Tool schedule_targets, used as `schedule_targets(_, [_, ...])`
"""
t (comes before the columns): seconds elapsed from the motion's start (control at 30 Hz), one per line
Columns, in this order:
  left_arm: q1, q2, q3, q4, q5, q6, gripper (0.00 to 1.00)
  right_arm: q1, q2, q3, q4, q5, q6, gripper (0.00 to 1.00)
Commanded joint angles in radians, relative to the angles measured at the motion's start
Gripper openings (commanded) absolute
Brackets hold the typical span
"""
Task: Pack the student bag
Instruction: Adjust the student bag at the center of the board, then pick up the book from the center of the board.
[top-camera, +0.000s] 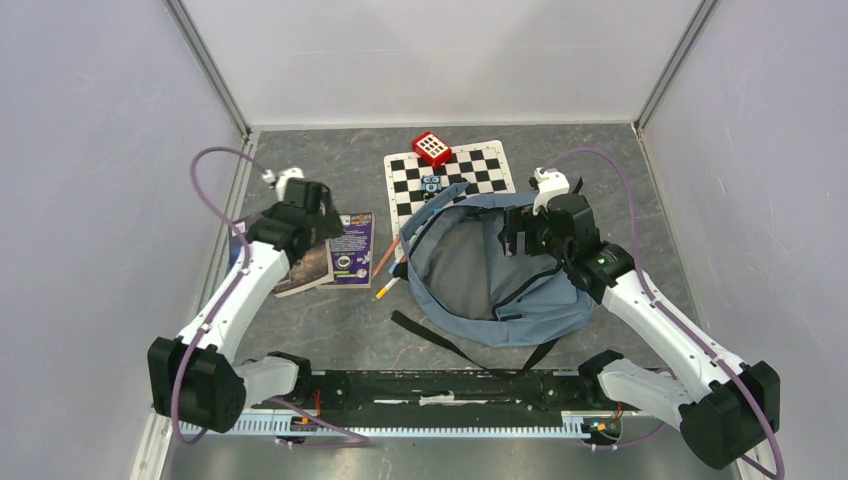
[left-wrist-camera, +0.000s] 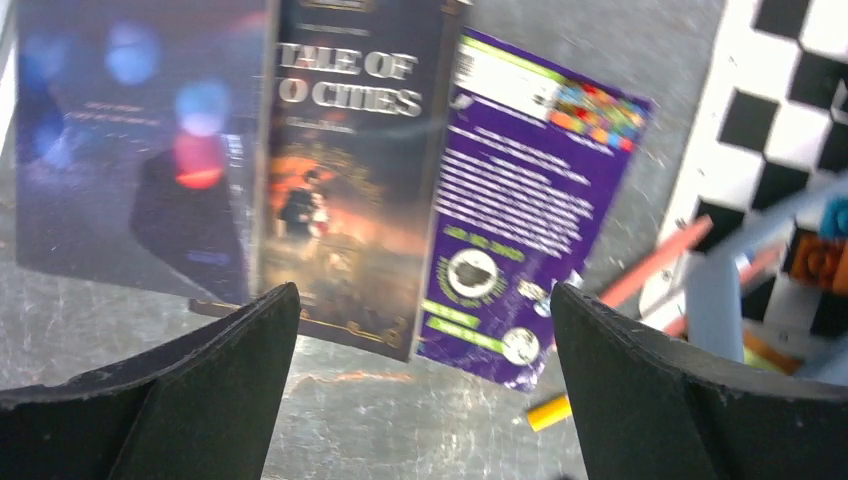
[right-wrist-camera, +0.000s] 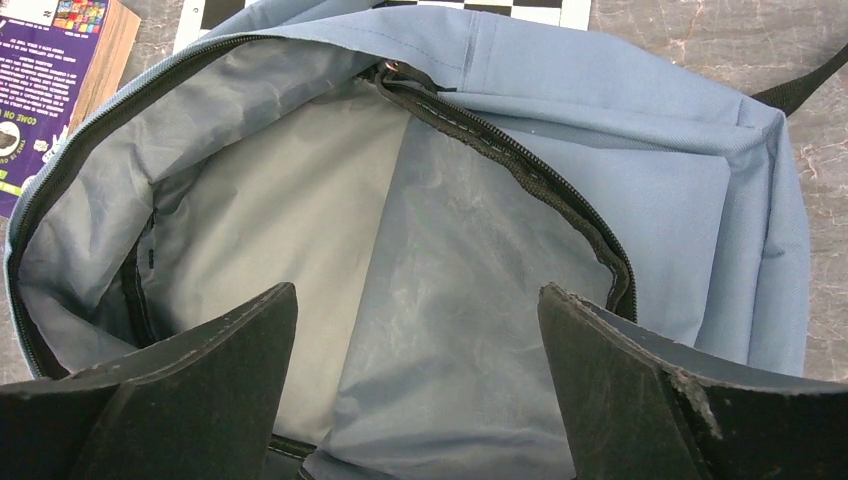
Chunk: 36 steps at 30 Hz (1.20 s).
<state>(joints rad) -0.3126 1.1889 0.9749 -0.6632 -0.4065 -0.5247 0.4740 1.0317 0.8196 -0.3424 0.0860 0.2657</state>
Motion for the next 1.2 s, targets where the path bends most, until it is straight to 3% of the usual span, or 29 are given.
schedule_targets(0.0, [0.213,-0.029,-0.027,0.032,0.147,-0.005,1.0,0.002,0.0,-0.006,0.061,-0.02,-0.029,0.95])
schedule_targets(0.27, [0.537,-0.117,-0.219,0.23,0.38,-0.344,1.0,0.002,0.037,0.025,0.104,-0.05,-0.057,0.97])
schedule_targets(0.47, [0.724,-0.202,-0.394,0.368,0.393,-0.544,1.0,0.003,0.072,0.064,0.103,-0.07,-0.093,0.98])
schedule_targets(0.63, [0.85,-0.247,-0.492,0.396,0.4,-0.62,1.0,0.002,0.114,0.111,0.081,-0.083,-0.117,0.98])
schedule_targets(0.9, [0.915,-0.268,-0.574,0.371,0.322,-0.697,1.0,0.002,0.132,0.136,0.065,-0.117,-0.101,0.98])
schedule_targets(1.17, [0.956,-0.234,-0.714,0.631,0.435,-0.733,1.0,0.002,0.103,0.1,0.05,-0.105,-0.096,0.98])
